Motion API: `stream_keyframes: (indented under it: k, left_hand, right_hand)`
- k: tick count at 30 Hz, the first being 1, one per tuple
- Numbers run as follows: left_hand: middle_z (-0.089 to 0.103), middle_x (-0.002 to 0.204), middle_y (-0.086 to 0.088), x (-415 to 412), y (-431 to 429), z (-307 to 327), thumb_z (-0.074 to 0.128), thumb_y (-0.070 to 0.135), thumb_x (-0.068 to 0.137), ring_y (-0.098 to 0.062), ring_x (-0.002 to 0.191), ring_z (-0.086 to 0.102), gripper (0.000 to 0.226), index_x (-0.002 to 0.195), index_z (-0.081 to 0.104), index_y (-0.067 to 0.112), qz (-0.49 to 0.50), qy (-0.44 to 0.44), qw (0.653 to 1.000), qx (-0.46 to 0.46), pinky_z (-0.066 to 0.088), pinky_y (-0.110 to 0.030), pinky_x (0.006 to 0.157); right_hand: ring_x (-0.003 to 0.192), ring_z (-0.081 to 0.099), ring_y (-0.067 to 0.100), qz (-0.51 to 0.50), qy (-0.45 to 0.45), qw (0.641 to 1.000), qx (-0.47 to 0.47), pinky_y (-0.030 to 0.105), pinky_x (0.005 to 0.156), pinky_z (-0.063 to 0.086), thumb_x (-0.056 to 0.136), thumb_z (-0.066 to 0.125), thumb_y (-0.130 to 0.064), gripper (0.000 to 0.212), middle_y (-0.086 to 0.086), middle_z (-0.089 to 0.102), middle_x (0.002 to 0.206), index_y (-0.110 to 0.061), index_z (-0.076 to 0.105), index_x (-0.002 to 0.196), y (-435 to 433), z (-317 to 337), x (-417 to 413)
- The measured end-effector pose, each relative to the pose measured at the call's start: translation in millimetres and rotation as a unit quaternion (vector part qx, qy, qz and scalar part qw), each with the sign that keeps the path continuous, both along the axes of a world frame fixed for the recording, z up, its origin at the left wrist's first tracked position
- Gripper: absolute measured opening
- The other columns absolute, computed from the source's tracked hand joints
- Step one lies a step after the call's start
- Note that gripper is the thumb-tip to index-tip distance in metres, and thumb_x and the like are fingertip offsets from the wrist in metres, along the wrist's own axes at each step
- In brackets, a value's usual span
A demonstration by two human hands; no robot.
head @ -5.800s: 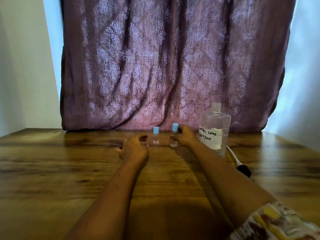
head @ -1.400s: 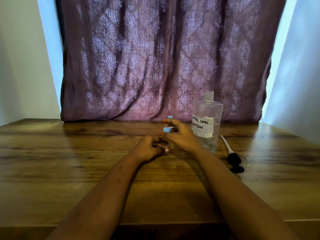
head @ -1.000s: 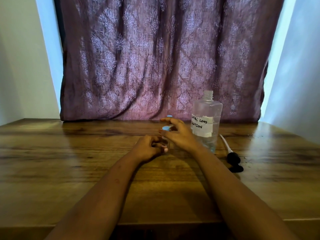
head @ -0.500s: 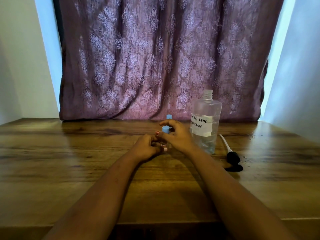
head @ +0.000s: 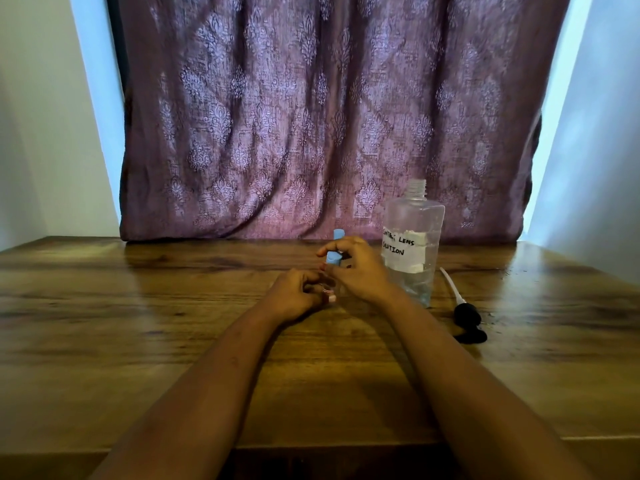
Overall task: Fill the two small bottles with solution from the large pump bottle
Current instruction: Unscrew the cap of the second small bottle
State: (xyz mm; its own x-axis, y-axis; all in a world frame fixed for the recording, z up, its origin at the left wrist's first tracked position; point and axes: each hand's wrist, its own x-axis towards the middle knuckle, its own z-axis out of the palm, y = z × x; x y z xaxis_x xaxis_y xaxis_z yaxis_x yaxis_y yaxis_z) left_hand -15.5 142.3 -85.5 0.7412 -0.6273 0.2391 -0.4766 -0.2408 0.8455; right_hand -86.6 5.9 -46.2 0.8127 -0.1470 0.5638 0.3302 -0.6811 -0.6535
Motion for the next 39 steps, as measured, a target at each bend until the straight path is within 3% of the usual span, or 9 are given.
stream_keyframes:
  k: [5, 12, 16, 19, 23, 27, 30, 36, 39]
  left_hand:
    - [0.071, 0.079, 0.008, -4.4, -0.8, 0.6, 0.076, 0.003, 0.088, 0.011, 0.052, 0.059, 0.028, 0.113, 0.072, 0.016, -0.004, 0.017, 1.000, -0.019, 0.043, -0.006, 0.054]
    - [0.077, 0.096, 0.001, -4.1, 4.2, 2.4, 0.078, 0.012, 0.088, -0.010, 0.086, 0.069, 0.024, 0.101, 0.068, 0.029, 0.023, 0.026, 0.999, -0.010, 0.053, -0.028, 0.080]
    - [0.076, 0.092, 0.000, -0.9, 8.7, 2.5, 0.077, 0.008, 0.088, -0.014, 0.087, 0.069, 0.023, 0.106, 0.070, 0.021, 0.043, 0.026, 0.999, -0.016, 0.055, -0.025, 0.076]
    - [0.078, 0.093, -0.005, -0.1, 10.0, 3.1, 0.077, 0.009, 0.088, -0.014, 0.085, 0.070, 0.025, 0.112, 0.072, 0.015, 0.055, 0.017, 0.998, -0.004, 0.056, -0.030, 0.080]
    - [0.079, 0.098, -0.008, 0.3, 9.1, 2.3, 0.077, 0.011, 0.088, -0.015, 0.087, 0.071, 0.025, 0.112, 0.072, 0.015, 0.061, 0.015, 0.998, 0.004, 0.057, -0.031, 0.080]
    - [0.075, 0.090, 0.005, -1.6, 8.9, 2.8, 0.077, 0.014, 0.089, -0.010, 0.086, 0.069, 0.023, 0.111, 0.072, 0.020, 0.061, -0.003, 0.998, 0.019, 0.053, -0.023, 0.073]
    - [0.076, 0.096, 0.007, -2.4, 7.5, 3.3, 0.077, 0.019, 0.088, -0.012, 0.094, 0.070, 0.024, 0.111, 0.072, 0.024, 0.068, -0.010, 0.997, 0.029, 0.057, -0.031, 0.085]
    - [0.075, 0.099, 0.007, -4.6, 5.1, 6.0, 0.075, 0.020, 0.090, -0.014, 0.098, 0.070, 0.025, 0.114, 0.069, 0.024, 0.069, -0.013, 0.997, 0.045, 0.058, -0.039, 0.093]
    - [0.073, 0.093, 0.009, -6.4, 4.8, 6.5, 0.073, 0.018, 0.092, -0.011, 0.087, 0.068, 0.027, 0.117, 0.067, 0.025, 0.063, -0.001, 0.997, 0.041, 0.057, -0.036, 0.085]
  right_hand:
    - [0.089, 0.058, 0.011, 0.007, -0.080, 0.991, 0.104, 0.015, 0.079, 0.048, 0.078, 0.070, -0.004, 0.015, 0.002, 0.064, 0.097, -0.011, 0.066, 0.091, -3.1, 11.3, -9.2]
    - [0.070, 0.055, 0.010, -0.074, -0.041, 0.988, 0.126, 0.028, 0.069, 0.050, 0.081, 0.069, -0.016, 0.016, -0.002, 0.057, 0.075, -0.013, 0.053, 0.083, -10.8, 1.7, 0.7]
    - [0.068, 0.054, 0.010, -0.079, 0.021, 0.993, 0.084, 0.033, 0.068, 0.049, 0.093, 0.053, -0.018, 0.021, -0.005, 0.058, 0.076, -0.015, 0.056, 0.113, -12.5, -9.3, 5.5]
    - [0.092, 0.057, 0.015, -0.077, 0.043, 0.991, 0.103, 0.025, 0.074, 0.044, 0.096, 0.046, -0.019, 0.021, 0.003, 0.065, 0.103, -0.013, 0.065, 0.104, -9.6, -16.1, 7.9]
    - [0.085, 0.059, 0.021, -0.087, 0.068, 0.983, 0.148, 0.034, 0.074, 0.050, 0.091, 0.056, -0.017, 0.006, 0.003, 0.062, 0.086, -0.013, 0.060, 0.088, -4.1, -23.2, 8.2]
    - [0.079, 0.054, 0.019, -0.152, 0.154, 0.975, -0.038, 0.026, 0.064, 0.040, 0.090, 0.057, -0.023, 0.013, 0.001, 0.056, 0.077, -0.015, 0.054, 0.080, -5.5, -24.3, 9.0]
    - [0.094, 0.058, 0.027, -0.163, 0.199, 0.961, -0.104, 0.030, 0.073, 0.041, 0.092, 0.054, -0.019, 0.015, 0.015, 0.063, 0.099, -0.006, 0.060, 0.095, -5.3, -20.8, 12.7]
    - [0.093, 0.057, 0.021, -0.162, 0.165, 0.967, -0.111, 0.030, 0.078, 0.047, 0.093, 0.050, -0.013, 0.022, 0.010, 0.061, 0.107, -0.012, 0.053, 0.114, -4.4, -26.7, 17.2]
    - [0.087, 0.057, 0.020, -0.182, -0.001, 0.979, -0.089, 0.033, 0.075, 0.051, 0.090, 0.046, -0.006, 0.021, 0.005, 0.059, 0.099, -0.012, 0.055, 0.107, -1.7, -14.8, 9.8]
